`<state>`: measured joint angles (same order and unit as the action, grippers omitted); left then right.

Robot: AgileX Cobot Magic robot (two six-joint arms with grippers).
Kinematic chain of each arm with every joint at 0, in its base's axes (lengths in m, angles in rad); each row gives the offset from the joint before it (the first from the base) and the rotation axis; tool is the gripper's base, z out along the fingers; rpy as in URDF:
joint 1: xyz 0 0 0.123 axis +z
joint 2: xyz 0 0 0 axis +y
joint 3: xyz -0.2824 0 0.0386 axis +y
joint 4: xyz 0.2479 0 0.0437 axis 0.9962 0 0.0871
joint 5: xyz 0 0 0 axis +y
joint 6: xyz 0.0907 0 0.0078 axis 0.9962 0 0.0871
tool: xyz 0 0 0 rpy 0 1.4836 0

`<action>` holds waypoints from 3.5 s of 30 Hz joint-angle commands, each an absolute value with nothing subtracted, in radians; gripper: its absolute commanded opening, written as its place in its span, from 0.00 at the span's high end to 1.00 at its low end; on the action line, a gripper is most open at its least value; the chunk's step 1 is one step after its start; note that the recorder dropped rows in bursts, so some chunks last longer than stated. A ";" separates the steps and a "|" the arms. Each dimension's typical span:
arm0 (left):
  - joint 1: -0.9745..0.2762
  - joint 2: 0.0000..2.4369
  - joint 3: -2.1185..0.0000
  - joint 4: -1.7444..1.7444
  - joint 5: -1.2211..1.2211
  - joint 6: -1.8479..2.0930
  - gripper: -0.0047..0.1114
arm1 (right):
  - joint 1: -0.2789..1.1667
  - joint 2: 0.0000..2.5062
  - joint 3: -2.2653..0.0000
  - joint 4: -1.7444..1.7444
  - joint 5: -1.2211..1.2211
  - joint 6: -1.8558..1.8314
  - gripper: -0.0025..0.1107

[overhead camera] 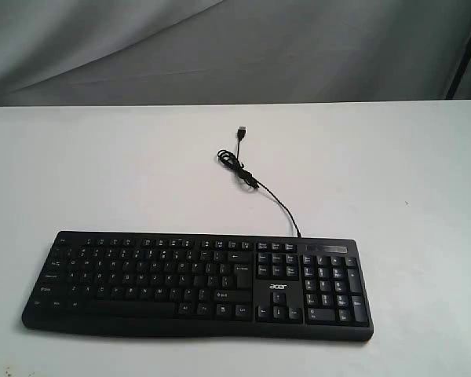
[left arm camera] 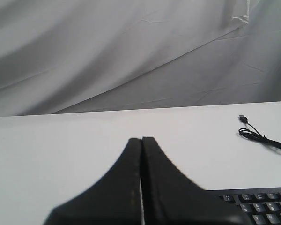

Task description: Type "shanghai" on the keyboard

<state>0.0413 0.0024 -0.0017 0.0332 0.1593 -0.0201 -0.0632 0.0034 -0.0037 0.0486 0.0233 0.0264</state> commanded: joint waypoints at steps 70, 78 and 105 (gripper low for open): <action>0.035 0.000 0.000 0.033 0.153 -0.023 0.96 | 0.459 1.651 -1.573 0.460 0.730 -0.694 0.98; 0.035 0.000 0.000 0.033 0.153 -0.023 0.96 | 0.733 1.823 -1.573 0.429 0.669 -0.687 0.98; 0.035 0.000 0.000 0.033 0.153 -0.023 0.96 | 1.038 2.393 -1.954 0.448 0.698 -0.777 0.98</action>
<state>0.0413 0.0024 -0.0017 0.0332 0.1593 -0.0201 1.0305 2.3783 -1.9400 0.4592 0.6956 -0.7824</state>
